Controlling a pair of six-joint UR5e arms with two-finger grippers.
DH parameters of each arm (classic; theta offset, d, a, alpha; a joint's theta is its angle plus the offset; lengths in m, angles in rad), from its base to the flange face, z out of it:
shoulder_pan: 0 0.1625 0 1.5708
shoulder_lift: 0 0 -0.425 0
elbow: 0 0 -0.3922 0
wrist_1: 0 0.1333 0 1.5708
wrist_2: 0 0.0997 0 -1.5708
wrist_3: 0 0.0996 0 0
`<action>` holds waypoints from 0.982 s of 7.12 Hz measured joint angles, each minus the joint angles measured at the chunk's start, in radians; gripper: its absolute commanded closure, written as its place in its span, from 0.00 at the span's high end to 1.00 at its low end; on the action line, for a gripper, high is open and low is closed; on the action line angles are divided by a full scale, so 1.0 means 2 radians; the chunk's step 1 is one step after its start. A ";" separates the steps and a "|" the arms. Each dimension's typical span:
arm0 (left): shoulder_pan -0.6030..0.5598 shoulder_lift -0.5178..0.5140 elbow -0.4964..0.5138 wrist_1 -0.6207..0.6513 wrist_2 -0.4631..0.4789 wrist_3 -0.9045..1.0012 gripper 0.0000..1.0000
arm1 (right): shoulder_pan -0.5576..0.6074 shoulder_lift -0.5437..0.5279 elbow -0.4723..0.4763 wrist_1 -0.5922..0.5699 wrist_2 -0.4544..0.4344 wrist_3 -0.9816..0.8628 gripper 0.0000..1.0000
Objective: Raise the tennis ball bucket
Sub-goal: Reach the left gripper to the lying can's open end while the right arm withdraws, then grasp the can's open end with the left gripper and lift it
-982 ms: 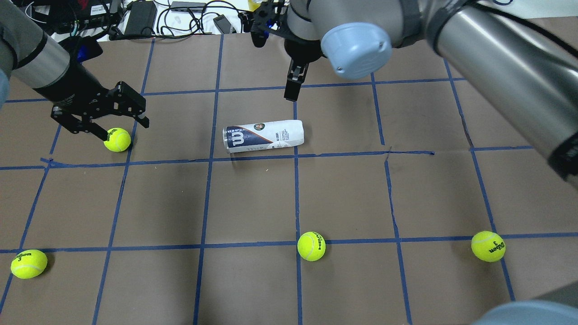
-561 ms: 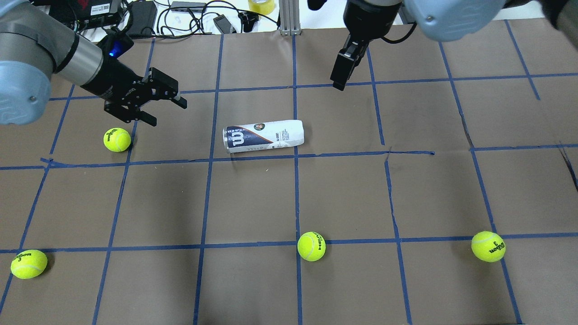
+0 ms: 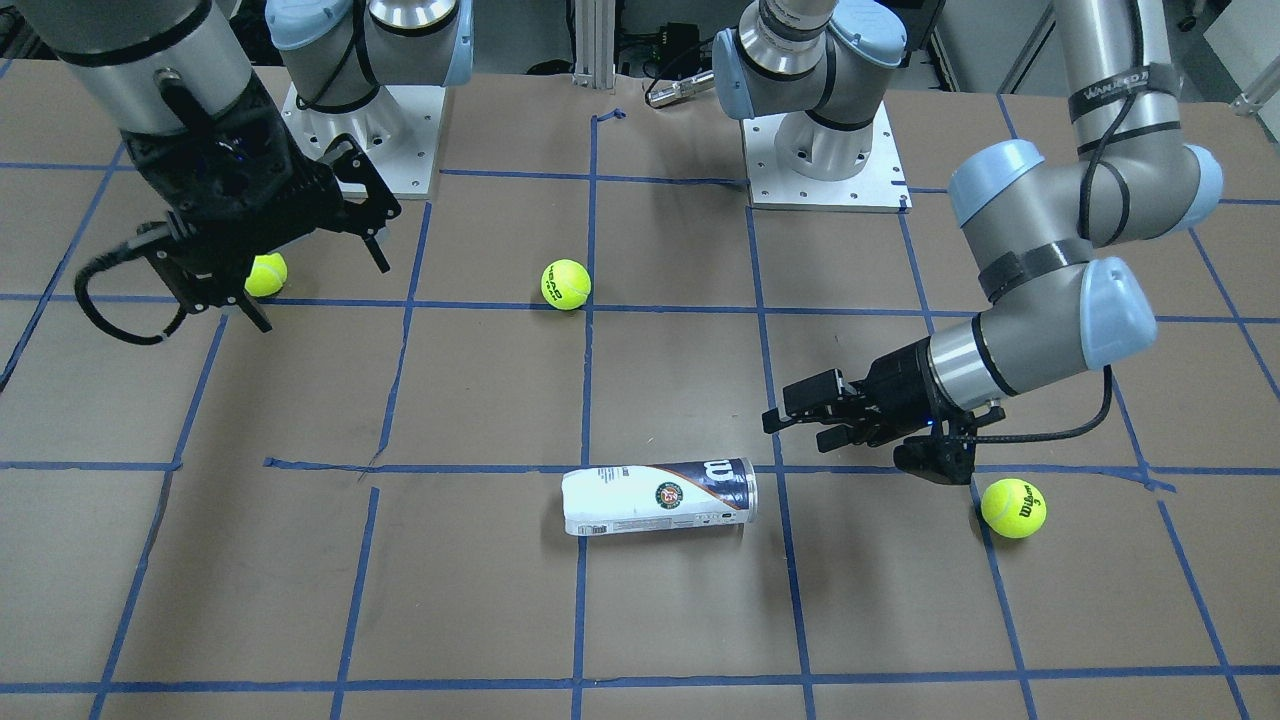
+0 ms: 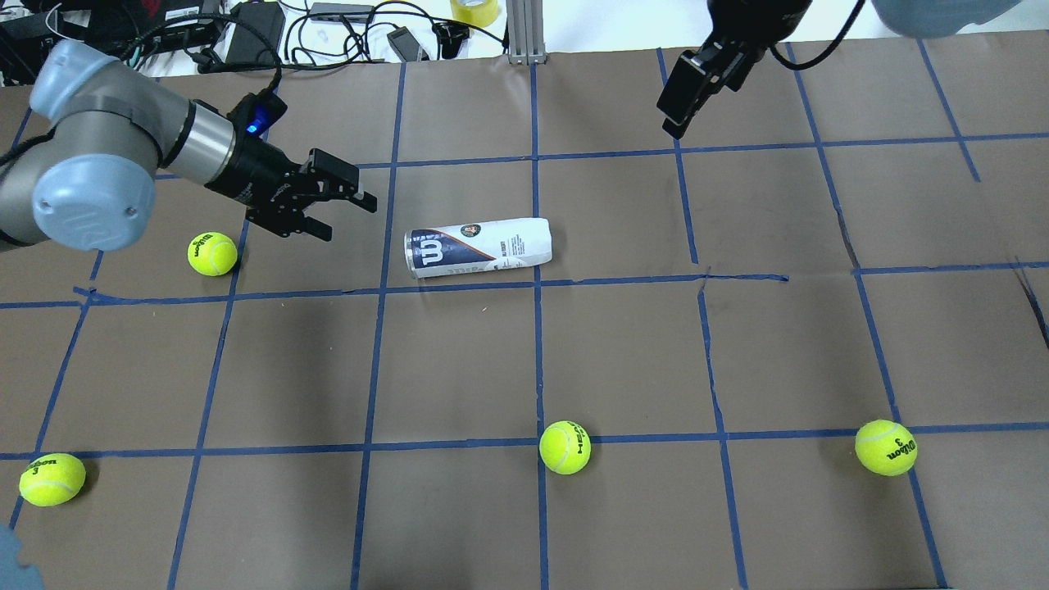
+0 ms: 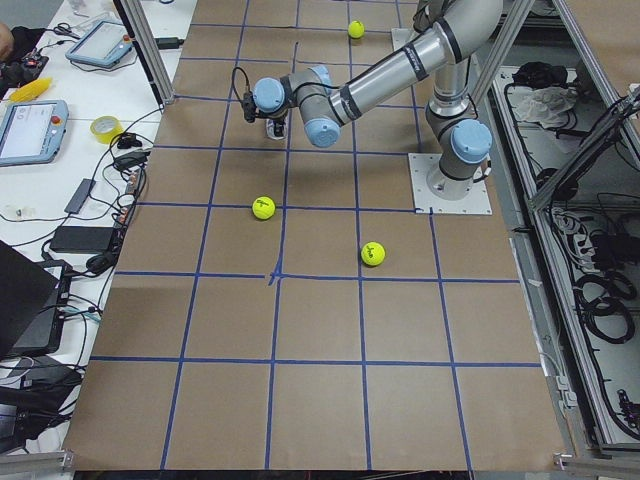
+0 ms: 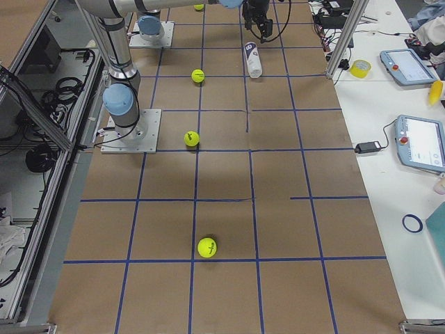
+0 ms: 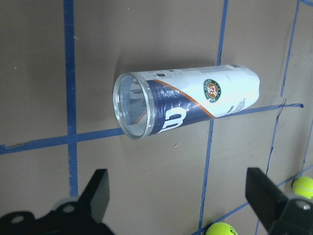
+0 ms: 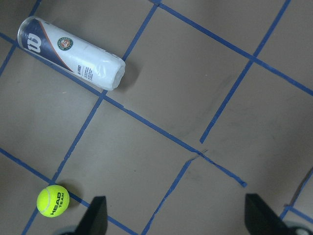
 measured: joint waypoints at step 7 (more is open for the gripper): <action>-0.042 -0.084 -0.005 0.067 -0.074 0.009 0.03 | -0.002 -0.062 0.046 0.043 -0.046 0.172 1.00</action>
